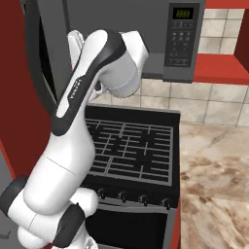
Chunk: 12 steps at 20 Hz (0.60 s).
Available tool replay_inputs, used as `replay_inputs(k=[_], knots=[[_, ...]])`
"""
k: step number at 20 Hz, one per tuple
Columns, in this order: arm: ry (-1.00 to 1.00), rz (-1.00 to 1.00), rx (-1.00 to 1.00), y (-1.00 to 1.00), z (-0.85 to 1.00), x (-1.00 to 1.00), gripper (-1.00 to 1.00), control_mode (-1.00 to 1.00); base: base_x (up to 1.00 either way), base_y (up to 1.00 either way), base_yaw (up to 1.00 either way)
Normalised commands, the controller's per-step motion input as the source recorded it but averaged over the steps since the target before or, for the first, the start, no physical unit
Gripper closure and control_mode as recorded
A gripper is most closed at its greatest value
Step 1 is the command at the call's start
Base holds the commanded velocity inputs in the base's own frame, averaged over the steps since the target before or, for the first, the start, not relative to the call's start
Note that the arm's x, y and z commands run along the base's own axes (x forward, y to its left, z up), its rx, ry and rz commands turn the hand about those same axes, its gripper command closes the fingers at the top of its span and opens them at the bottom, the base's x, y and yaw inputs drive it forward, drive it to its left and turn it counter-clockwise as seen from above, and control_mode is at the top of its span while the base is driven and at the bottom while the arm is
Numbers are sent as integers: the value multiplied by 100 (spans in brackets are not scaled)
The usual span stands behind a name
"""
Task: The microwave is finished heating the chicken drumstick and carrot. Take the bowl containing the food and place it on the dining counter.
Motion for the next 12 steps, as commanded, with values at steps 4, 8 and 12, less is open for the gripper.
replay_inputs(k=[4, 8, 12], knots=[[-21, 18, 0, 100, 1, -86, -100, -100, 0, 0, 0], [-22, 3, 0, 100, 0, -22, -100, -100, 0, 0, 0], [-22, -6, 0, 100, 0, 3, -100, -100, 0, 0, 0]])
